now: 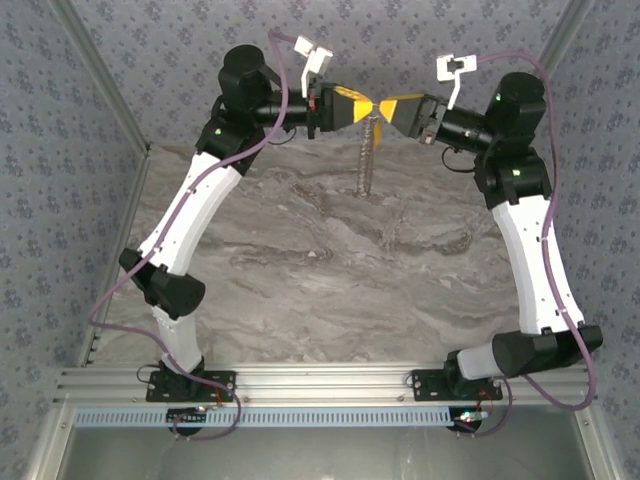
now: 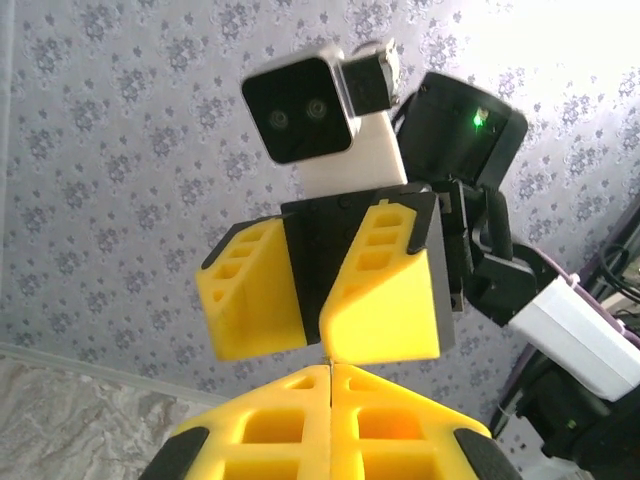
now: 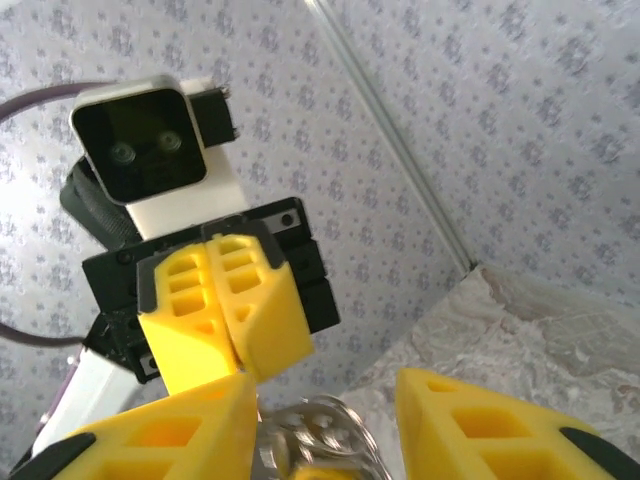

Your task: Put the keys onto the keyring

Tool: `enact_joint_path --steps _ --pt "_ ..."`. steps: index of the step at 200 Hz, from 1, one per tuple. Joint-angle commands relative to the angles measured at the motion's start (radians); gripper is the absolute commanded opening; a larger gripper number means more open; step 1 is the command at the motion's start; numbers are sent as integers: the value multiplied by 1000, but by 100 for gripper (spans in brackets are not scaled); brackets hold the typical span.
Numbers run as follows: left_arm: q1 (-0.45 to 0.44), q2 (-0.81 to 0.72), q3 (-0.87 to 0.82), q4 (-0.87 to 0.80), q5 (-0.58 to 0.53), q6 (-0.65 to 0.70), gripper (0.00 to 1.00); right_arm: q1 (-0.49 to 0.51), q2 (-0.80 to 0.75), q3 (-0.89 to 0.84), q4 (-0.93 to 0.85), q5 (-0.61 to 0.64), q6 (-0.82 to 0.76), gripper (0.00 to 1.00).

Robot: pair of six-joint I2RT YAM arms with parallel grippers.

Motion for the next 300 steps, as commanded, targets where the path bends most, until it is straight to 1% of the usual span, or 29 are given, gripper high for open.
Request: enact_joint_path --steps 1,20,51,98,139,168,179,184,232,246,255,300 --pt "-1 -66 -32 147 -54 -50 0 -33 -65 -88 217 -1 151 45" --pt "7 -76 -61 221 -70 -100 0 -37 -97 -146 255 9 169 47" --pt "10 -72 -60 282 -73 -154 0 -25 -121 -202 307 19 197 50" --pt "9 -51 -53 357 -64 -231 0 35 -103 -196 319 36 185 55" --pt "10 -44 -54 389 -64 -264 0 87 -69 -170 334 32 183 55" --pt "10 -46 -58 399 -63 -273 0 102 -53 -160 338 30 183 52" --pt "9 -45 -59 400 -64 -273 0 105 -48 -156 340 29 186 49" --pt "10 -45 -59 401 -64 -273 0 106 -46 -155 343 30 186 46" --pt "10 -41 -60 408 -61 -279 0 108 -29 -142 381 26 214 11" --pt "9 -41 -61 408 -64 -278 0 107 -25 -141 387 22 220 3" --pt "12 -41 -61 408 -67 -278 0 108 -25 -143 382 20 221 0" --pt "20 -46 -67 420 -91 -280 0 113 -23 -149 369 15 212 0"
